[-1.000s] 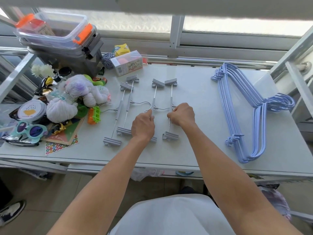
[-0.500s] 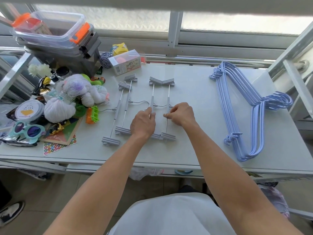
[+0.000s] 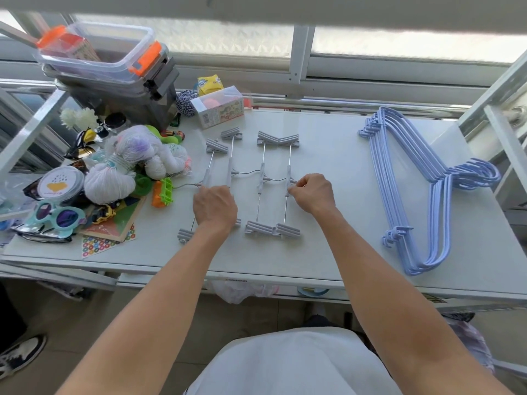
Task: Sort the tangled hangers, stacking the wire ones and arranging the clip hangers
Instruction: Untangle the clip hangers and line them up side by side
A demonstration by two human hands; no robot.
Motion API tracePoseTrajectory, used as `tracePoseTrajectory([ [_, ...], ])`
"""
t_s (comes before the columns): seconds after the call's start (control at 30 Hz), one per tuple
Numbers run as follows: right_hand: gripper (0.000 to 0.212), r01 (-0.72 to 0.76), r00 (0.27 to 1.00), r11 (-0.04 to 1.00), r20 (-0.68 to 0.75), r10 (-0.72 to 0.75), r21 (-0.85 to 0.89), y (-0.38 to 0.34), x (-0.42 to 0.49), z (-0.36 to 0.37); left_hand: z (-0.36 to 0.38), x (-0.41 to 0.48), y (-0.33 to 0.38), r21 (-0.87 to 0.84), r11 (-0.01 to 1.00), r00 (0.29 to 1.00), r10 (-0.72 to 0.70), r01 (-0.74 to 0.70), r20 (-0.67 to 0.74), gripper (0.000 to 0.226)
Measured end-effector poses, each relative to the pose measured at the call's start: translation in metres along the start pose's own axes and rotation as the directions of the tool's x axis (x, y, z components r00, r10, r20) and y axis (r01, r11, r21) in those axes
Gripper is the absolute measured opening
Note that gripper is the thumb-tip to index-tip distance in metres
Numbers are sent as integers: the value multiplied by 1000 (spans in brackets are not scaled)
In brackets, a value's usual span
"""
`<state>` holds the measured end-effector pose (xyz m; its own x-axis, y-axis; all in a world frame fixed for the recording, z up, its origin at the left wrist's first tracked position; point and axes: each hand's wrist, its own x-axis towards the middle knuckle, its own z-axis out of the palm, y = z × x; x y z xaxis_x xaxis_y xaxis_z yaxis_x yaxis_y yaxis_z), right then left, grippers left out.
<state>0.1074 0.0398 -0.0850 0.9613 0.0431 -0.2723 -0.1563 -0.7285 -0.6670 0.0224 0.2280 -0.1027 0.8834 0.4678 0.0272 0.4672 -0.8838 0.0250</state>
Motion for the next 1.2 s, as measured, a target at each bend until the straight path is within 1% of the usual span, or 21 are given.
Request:
tracePoseTrajectory([
  [0.07,12,5,1000,1000,15,-5,-19,0,-1,4,0,-4,7,-103,994,999,33,-32,17,28],
  [0.17,7,10,1000,1000,6,-9,-19,-1,-2,7,4,-7,13,-242,970,999,32,-24,31,27],
  [0.37,7,8,1000,1000,-16,-8,-17,-1,-1,6,8,-6,9,-297,954,999,40,-31,23,24],
  [0.47,12,2,999,1000,-40,-3,-14,0,-1,7,9,-8,5,-322,946,999,42,-35,16,23],
  [0.7,11,7,1000,1000,-29,-7,-20,0,0,7,12,-11,4,-384,923,1000,18,-16,2,26],
  [0.77,11,8,1000,1000,-25,-9,-21,0,0,6,10,-14,6,-396,918,999,13,-29,-42,33],
  [0.8,11,9,1000,1000,-23,-9,-21,0,0,6,7,-15,6,-381,924,995,-6,-31,-96,36],
  [0.83,11,7,1000,1000,-19,-7,-20,0,0,6,3,-14,4,-345,938,986,-50,-8,-160,35],
  [0.87,12,5,1000,1000,-16,-5,-19,0,1,6,0,-12,-1,-298,953,972,-114,49,-203,31],
  [0.9,13,0,1000,1000,-12,0,-16,0,1,6,-3,-9,-7,-260,956,964,-188,135,-190,28],
  [0.97,14,-7,1000,1000,-5,7,-12,0,0,6,-6,-2,-22,-199,933,950,-311,300,-27,34],
  [1.0,14,-7,1000,1000,-3,7,-10,0,0,6,-6,1,-30,-183,925,943,-330,334,51,37],
  [1.07,11,-5,1000,1000,3,5,-8,0,0,7,-2,6,-42,-244,915,947,-303,321,111,34],
  [1.13,9,-7,1000,1000,12,7,-7,-2,-1,6,-1,7,-45,-362,884,955,-275,296,108,28],
  [1.2,16,-7,1000,1000,19,7,-11,-3,-1,5,-3,6,-44,-435,860,962,-259,268,81,23],
])
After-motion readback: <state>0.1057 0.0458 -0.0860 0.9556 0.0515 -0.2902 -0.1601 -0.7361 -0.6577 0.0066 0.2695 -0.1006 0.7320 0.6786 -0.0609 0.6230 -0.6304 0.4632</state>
